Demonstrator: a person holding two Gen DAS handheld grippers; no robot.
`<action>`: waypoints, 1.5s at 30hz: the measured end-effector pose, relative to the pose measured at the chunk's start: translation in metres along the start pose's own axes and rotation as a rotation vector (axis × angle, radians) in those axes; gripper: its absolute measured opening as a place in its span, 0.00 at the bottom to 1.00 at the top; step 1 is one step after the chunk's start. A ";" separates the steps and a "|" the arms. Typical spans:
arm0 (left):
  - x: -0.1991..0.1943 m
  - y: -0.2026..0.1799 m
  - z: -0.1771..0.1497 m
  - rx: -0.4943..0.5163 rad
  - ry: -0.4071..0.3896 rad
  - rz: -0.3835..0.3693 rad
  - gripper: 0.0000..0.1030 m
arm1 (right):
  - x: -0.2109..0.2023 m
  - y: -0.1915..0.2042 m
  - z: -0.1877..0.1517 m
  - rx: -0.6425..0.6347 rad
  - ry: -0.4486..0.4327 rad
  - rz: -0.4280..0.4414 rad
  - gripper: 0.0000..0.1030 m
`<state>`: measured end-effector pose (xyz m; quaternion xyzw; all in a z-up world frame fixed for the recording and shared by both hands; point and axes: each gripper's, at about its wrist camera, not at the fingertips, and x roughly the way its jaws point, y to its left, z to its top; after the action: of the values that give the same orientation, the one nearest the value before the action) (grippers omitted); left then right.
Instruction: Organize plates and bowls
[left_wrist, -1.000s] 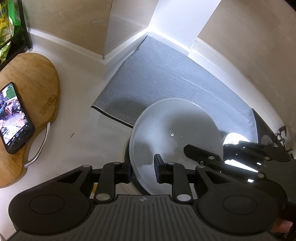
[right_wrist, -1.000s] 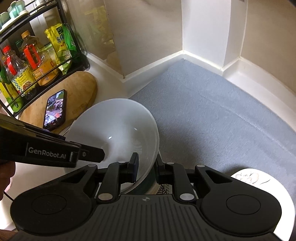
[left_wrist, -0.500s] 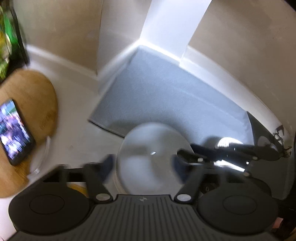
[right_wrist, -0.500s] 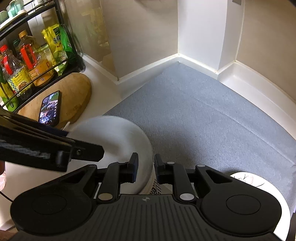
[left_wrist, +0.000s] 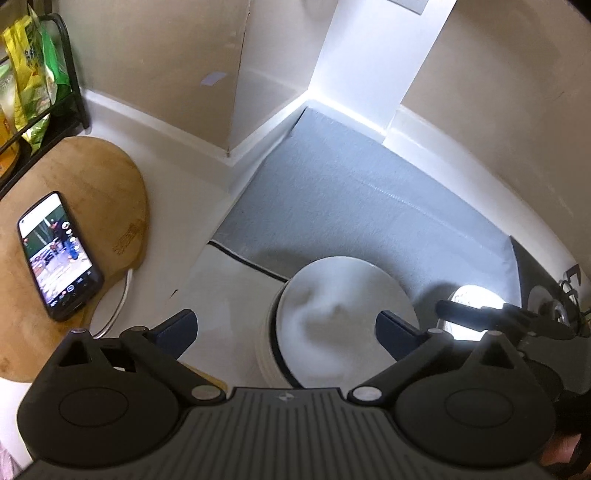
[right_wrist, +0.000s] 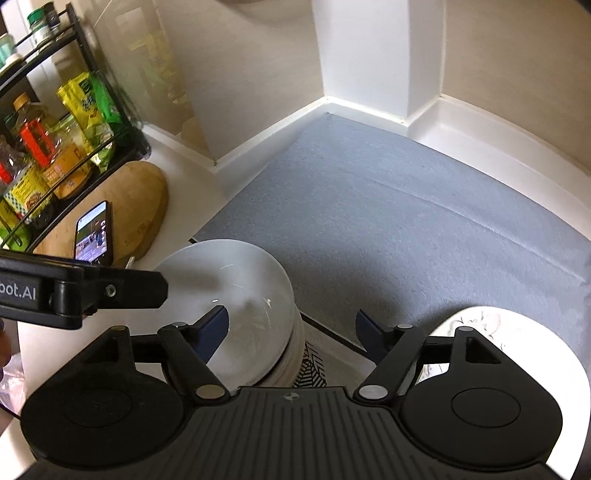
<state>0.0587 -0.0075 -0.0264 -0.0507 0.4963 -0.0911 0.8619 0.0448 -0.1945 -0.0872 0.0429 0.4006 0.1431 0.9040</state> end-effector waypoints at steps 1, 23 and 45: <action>-0.003 0.000 0.002 0.005 -0.001 0.008 1.00 | -0.002 -0.002 0.000 0.010 -0.003 -0.003 0.76; -0.155 -0.046 0.092 0.199 -0.110 0.004 1.00 | -0.024 -0.021 0.015 0.082 0.033 -0.110 0.76; -0.191 -0.026 0.104 0.176 -0.215 -0.139 1.00 | -0.037 -0.013 0.022 0.122 -0.022 -0.126 0.76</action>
<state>0.0520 0.0062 0.1918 -0.0186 0.3864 -0.1876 0.9029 0.0402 -0.2169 -0.0480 0.0739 0.4006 0.0608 0.9112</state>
